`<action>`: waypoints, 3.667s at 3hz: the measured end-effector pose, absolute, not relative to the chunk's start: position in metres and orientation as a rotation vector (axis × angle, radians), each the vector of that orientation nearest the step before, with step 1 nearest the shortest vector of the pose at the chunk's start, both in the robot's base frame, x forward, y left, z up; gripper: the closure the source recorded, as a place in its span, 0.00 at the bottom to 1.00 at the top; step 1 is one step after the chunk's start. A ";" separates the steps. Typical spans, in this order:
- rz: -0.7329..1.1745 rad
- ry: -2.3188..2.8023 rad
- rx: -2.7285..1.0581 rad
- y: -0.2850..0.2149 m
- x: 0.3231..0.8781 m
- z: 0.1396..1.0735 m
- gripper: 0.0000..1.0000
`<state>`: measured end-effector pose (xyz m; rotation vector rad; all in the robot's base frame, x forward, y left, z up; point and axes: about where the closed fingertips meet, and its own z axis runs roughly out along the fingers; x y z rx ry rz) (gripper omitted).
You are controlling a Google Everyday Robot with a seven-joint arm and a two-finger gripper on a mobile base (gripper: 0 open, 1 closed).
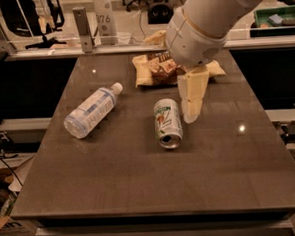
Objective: Pick 7up can
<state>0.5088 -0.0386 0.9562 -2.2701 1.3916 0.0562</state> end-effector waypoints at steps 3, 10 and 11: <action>-0.038 0.916 -2.641 -0.031 0.499 0.896 0.00; -0.214 0.261 -3.122 -0.032 0.507 0.823 0.00; -0.222 0.261 -3.137 -0.034 0.515 0.821 0.18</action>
Offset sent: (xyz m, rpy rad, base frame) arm 0.0007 -0.0011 -0.0781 -0.2302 -0.0983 0.4576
